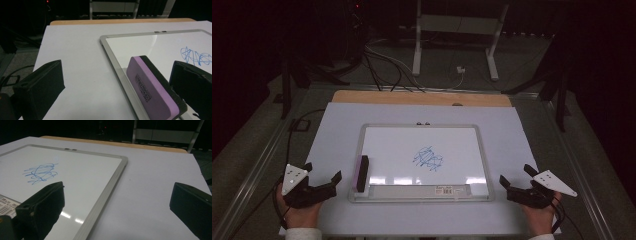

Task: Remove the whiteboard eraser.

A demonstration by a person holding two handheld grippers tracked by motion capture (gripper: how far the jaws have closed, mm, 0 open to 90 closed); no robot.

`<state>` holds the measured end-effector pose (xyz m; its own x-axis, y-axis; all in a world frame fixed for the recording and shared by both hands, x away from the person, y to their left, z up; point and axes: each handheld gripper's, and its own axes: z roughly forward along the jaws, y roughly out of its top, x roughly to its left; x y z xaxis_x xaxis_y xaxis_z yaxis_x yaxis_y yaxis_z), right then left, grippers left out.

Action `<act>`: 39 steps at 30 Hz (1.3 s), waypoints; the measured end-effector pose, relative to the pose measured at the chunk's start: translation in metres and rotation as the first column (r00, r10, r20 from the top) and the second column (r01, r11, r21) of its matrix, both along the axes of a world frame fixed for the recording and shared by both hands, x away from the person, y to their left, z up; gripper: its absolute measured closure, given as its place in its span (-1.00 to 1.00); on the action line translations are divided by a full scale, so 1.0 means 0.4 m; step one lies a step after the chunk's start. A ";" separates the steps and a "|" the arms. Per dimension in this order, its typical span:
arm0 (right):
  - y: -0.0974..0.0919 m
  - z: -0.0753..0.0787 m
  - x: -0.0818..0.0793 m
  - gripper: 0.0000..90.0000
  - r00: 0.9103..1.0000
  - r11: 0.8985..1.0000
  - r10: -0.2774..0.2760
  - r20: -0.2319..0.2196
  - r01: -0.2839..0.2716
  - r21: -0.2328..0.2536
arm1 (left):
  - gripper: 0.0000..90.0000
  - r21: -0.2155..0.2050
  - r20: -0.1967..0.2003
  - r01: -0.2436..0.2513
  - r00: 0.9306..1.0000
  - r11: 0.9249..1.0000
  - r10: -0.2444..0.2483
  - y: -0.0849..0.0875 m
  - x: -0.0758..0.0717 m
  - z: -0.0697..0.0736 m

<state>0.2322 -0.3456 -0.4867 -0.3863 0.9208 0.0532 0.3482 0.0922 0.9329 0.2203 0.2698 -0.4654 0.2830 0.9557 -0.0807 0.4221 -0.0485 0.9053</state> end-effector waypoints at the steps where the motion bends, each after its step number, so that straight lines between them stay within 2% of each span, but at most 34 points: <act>1: 0.000 0.000 0.000 -1.00 1.000 1.000 0.000 0.001 0.000 -0.001 | -0.99 0.000 0.000 0.000 1.000 1.000 0.000 0.000 0.000 0.000; 15: 0.001 -0.001 0.000 -1.00 1.000 1.000 -0.004 -0.005 0.004 -0.001 | -0.99 0.002 -0.050 0.034 0.998 0.999 -0.034 -0.022 0.033 0.010; 20: 0.004 -0.002 0.000 -1.00 1.000 1.000 0.002 -0.006 -0.002 -0.001 | -0.99 -0.002 -0.066 0.045 0.997 0.999 -0.045 -0.030 0.045 0.003; 32: 0.004 -0.002 0.000 -1.00 1.000 1.000 0.007 -0.006 -0.007 -0.001 | -0.99 0.017 -0.098 0.061 0.993 0.998 -0.059 -0.054 0.069 -0.013; 39: 0.004 -0.003 0.001 -1.00 1.000 1.000 0.006 -0.009 -0.006 -0.002 | -0.99 0.014 -0.140 0.052 0.989 0.999 -0.049 -0.054 0.083 -0.030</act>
<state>0.2326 -0.3439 -0.4878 -0.3912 0.9187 0.0549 0.3561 0.0961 0.9295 0.2534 0.2483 -0.4774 0.3182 0.9421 -0.1060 0.5409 -0.0885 0.8364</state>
